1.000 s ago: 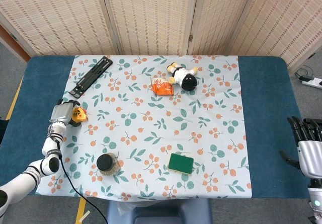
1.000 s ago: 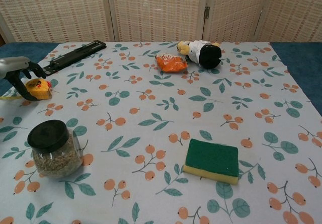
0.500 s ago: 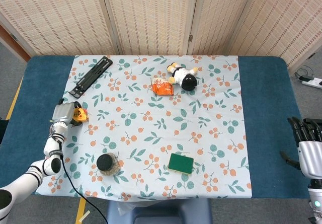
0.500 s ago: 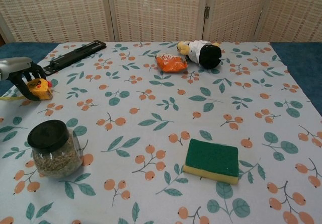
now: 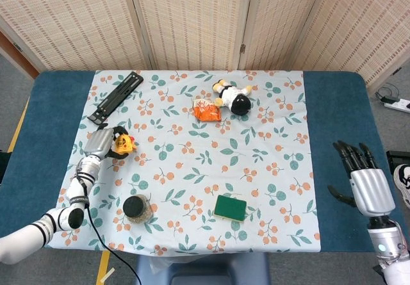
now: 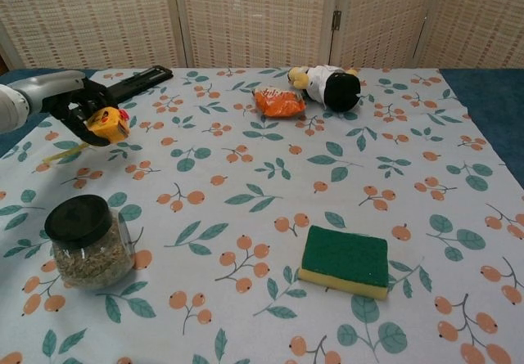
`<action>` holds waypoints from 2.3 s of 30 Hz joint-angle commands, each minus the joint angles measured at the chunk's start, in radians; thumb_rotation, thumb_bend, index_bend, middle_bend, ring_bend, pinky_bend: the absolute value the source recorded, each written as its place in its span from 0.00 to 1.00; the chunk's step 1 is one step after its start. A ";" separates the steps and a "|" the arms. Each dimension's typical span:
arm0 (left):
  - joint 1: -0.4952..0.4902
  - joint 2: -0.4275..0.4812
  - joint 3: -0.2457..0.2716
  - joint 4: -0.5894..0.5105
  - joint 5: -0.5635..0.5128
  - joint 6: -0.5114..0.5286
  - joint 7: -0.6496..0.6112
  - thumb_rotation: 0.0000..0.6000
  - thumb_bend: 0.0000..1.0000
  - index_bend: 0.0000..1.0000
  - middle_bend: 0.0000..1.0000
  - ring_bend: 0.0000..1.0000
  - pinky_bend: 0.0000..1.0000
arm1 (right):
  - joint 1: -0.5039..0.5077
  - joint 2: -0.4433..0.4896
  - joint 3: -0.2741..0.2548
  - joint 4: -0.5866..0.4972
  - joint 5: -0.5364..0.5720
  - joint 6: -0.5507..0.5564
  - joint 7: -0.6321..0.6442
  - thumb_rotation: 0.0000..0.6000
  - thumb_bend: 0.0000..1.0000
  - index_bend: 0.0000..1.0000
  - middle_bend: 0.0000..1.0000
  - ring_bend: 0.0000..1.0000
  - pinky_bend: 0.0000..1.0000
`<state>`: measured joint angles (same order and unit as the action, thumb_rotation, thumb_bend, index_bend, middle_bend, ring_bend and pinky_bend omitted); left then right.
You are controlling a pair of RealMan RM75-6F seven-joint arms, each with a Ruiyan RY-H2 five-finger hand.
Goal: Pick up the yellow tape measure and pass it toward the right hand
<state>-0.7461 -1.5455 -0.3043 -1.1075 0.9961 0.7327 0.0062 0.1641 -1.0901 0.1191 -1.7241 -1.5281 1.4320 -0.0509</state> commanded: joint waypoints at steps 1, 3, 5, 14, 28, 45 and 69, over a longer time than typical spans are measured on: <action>-0.007 0.071 -0.024 -0.166 -0.021 0.020 0.019 1.00 0.34 0.57 0.53 0.48 0.14 | 0.050 -0.031 0.014 -0.032 -0.002 -0.060 0.009 1.00 0.26 0.07 0.09 0.11 0.00; -0.014 0.085 -0.034 -0.230 -0.041 0.036 0.039 1.00 0.34 0.58 0.54 0.49 0.14 | 0.082 -0.050 0.029 -0.052 0.013 -0.096 0.007 1.00 0.26 0.07 0.08 0.11 0.00; -0.026 0.093 -0.041 -0.283 -0.064 0.048 0.063 1.00 0.34 0.59 0.55 0.49 0.14 | 0.115 -0.072 0.045 -0.067 0.028 -0.128 -0.003 1.00 0.26 0.07 0.07 0.10 0.00; -0.098 0.076 -0.056 -0.392 -0.166 0.091 0.164 1.00 0.35 0.61 0.57 0.51 0.13 | 0.239 -0.218 0.123 -0.071 0.118 -0.217 0.007 1.00 0.26 0.00 0.00 0.05 0.00; -0.183 0.054 -0.084 -0.441 -0.348 0.105 0.203 1.00 0.35 0.62 0.58 0.54 0.12 | 0.399 -0.452 0.206 0.024 0.241 -0.265 -0.092 1.00 0.26 0.00 0.00 0.00 0.00; -0.224 0.057 -0.081 -0.505 -0.403 0.168 0.219 1.00 0.36 0.63 0.59 0.55 0.11 | 0.526 -0.623 0.249 0.150 0.288 -0.264 -0.138 1.00 0.26 0.00 0.00 0.00 0.00; -0.260 0.045 -0.080 -0.552 -0.435 0.211 0.224 1.00 0.36 0.63 0.61 0.56 0.12 | 0.602 -0.742 0.260 0.260 0.278 -0.224 -0.155 1.00 0.26 0.00 0.00 0.00 0.00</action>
<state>-1.0055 -1.5002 -0.3843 -1.6589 0.5616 0.9428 0.2297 0.7650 -1.8312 0.3783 -1.4655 -1.2503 1.2075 -0.2053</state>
